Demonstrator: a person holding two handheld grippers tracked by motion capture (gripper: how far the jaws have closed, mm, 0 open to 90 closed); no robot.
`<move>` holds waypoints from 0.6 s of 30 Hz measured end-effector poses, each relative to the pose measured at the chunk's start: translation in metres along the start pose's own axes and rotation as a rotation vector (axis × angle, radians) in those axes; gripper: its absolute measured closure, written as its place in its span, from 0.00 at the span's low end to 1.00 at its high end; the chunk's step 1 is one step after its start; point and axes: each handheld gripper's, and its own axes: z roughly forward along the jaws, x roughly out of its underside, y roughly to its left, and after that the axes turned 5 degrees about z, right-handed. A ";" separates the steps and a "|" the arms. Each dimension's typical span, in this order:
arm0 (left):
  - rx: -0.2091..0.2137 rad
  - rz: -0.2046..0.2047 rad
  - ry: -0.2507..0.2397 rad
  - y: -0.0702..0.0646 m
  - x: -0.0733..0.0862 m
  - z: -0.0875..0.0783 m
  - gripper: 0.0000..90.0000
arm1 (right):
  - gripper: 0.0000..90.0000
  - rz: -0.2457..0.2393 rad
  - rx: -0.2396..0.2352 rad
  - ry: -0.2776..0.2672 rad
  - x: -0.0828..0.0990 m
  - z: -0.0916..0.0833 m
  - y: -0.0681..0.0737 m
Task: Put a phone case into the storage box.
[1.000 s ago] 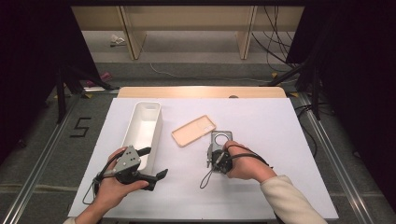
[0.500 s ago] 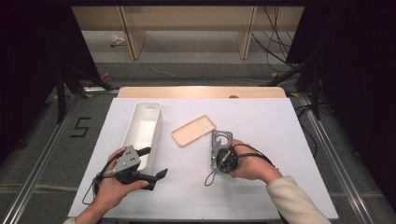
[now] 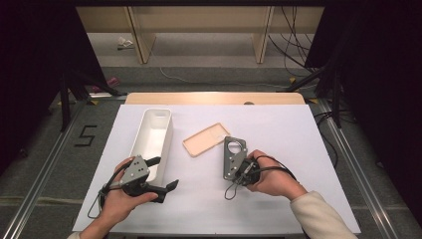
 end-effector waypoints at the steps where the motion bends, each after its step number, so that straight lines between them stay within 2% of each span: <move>1: 0.000 0.000 0.000 0.000 0.000 0.000 0.06 | 0.99 0.000 0.000 0.000 0.000 0.000 0.000; 2: 0.000 0.000 0.000 0.000 0.000 0.000 0.06 | 0.99 0.006 0.005 -0.034 0.003 -0.002 0.000; 4: 0.000 0.001 0.000 0.000 0.000 0.000 0.06 | 0.99 0.013 0.009 -0.045 0.004 -0.003 0.000; 6: 0.000 0.000 0.000 0.000 0.000 0.000 0.06 | 0.99 0.021 0.011 -0.088 0.008 -0.004 0.000; 12: -0.001 -0.002 0.001 0.000 0.000 0.000 0.06 | 0.99 0.031 0.009 -0.128 0.016 -0.006 0.002; 18: -0.001 -0.004 0.002 0.000 0.000 0.000 0.07 | 0.99 0.031 0.030 -0.211 0.024 -0.009 0.008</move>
